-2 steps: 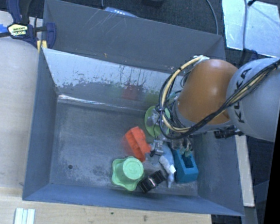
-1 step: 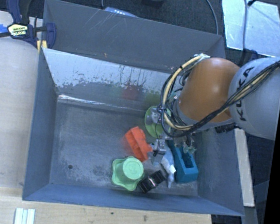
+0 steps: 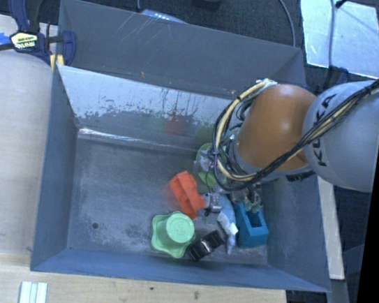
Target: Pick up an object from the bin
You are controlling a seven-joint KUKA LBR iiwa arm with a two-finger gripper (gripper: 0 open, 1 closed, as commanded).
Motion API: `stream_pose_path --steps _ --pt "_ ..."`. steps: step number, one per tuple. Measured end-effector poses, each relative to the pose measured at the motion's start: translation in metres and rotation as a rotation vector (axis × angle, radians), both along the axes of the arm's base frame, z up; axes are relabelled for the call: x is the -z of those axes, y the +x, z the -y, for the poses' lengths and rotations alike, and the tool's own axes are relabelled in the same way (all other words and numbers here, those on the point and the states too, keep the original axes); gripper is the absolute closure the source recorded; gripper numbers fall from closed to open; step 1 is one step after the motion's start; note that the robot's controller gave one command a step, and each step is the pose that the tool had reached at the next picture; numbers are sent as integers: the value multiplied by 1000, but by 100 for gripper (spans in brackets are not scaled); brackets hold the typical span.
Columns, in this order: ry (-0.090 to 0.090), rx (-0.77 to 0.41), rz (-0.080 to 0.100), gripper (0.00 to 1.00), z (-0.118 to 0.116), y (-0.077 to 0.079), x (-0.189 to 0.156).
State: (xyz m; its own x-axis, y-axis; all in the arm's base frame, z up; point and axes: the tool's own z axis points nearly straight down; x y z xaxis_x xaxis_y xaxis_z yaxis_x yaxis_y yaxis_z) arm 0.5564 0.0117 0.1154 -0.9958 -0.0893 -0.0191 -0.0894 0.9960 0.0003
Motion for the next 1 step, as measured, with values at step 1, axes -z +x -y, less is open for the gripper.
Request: stream_pose_path --steps 1 --pt "5 222 -2 0 -2 -2 13"
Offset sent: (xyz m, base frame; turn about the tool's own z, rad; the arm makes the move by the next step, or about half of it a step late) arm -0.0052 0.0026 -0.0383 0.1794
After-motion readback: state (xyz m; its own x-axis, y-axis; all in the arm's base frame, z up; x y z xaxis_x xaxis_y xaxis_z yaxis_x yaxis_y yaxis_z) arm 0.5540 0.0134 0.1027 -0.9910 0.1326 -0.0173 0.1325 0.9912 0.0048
